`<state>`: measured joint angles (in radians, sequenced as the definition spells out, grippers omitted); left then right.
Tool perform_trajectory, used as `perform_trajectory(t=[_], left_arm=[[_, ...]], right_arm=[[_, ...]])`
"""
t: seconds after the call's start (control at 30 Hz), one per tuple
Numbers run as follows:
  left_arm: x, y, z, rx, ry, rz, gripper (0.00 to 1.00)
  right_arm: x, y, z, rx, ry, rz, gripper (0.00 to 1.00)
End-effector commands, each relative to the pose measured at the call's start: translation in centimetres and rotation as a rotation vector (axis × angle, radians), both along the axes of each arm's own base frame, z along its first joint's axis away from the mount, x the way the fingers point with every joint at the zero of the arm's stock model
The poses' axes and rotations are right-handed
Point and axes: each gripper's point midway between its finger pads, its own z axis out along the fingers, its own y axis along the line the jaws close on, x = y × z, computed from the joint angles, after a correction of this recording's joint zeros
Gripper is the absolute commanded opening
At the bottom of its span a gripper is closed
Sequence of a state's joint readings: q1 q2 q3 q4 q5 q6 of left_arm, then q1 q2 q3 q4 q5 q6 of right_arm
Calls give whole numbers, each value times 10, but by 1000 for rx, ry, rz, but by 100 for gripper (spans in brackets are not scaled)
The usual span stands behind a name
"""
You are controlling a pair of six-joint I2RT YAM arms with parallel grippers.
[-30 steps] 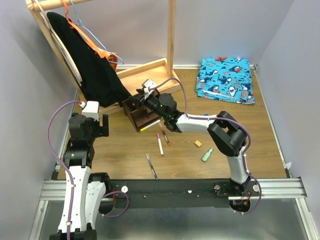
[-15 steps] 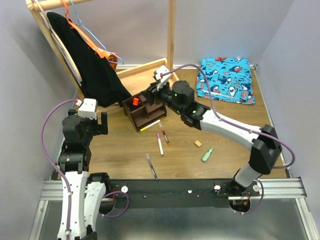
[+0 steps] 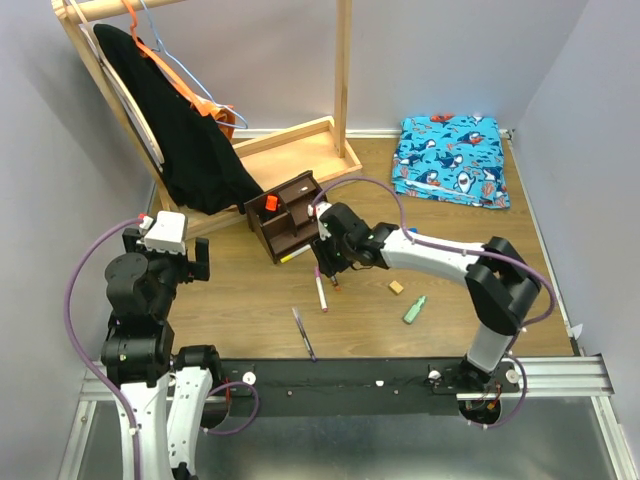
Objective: Sort the stationery into containers
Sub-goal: Pick up the pen from the center of the board.
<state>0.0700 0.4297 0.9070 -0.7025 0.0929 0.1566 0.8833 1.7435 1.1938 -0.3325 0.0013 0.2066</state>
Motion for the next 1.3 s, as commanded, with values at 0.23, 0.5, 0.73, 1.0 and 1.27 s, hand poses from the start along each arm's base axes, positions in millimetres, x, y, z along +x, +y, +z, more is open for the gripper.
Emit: perform_trajectory(t=[0.23, 0.5, 0.73, 1.0, 1.27], left_arm=[[-10, -4, -2, -106, 7, 29, 99], [-5, -3, 0, -90, 10, 29, 99], [0, -1, 8, -88, -7, 35, 99], [-3, -4, 11, -86, -18, 20, 99], [-1, -10, -7, -61, 2, -33, 99]], right_arm=[[32, 7, -52, -101, 27, -88, 47], [51, 3, -73, -154, 41, -118, 47], [32, -34, -104, -262, 91, -190, 27], [17, -49, -86, -248, 77, -155, 1], [35, 4, 93, 151, -169, -29, 1]])
